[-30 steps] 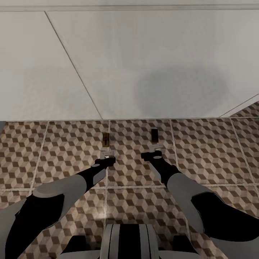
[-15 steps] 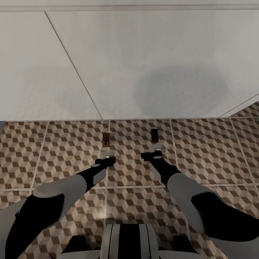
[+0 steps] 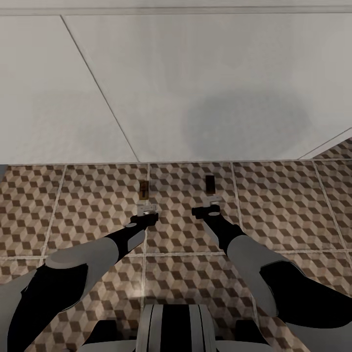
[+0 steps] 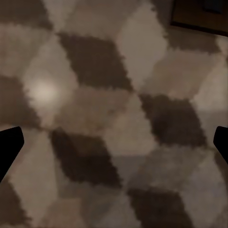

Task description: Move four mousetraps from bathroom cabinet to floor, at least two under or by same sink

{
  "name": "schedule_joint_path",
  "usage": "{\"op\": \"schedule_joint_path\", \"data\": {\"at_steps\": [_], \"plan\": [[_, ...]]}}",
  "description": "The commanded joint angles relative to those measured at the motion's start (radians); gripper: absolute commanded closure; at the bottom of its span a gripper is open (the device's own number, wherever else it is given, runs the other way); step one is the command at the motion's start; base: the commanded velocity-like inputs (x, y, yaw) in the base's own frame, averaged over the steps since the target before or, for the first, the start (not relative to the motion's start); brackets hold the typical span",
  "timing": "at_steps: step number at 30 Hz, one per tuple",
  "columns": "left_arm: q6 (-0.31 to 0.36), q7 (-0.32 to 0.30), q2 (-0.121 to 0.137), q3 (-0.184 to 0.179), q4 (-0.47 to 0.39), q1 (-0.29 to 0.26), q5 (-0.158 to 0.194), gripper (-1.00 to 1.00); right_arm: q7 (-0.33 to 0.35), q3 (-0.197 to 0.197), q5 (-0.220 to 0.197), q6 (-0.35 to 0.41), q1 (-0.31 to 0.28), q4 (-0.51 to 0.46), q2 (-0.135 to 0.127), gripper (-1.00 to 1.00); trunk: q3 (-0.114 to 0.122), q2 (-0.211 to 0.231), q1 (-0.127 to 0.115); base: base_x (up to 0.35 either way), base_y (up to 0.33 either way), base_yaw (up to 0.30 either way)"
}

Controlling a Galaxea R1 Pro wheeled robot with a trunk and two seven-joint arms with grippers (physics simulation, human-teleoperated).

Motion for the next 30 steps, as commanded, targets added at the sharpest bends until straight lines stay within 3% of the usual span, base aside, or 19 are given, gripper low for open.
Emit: {"op": "schedule_joint_path", "data": {"at_steps": [1, 30], "plan": [[0.000, 0.000, 0.000, 0.000, 0.000, 0.000, 0.000, -1.00, 0.000, 0.000, 0.000, 0.000, 0.000, 0.000, 0.000, -1.00, 0.000, 0.000, 0.000, 0.000, 0.000, 0.000], [-0.019, 0.001, 0.000, -0.001, -0.014, 0.000, 0.000, -1.00, 0.000, 0.000, 0.000, -0.004, 0.001, 0.000, 0.000, -1.00, 0.000, 0.000, 0.000, 0.000, 0.000, 0.000]]}}
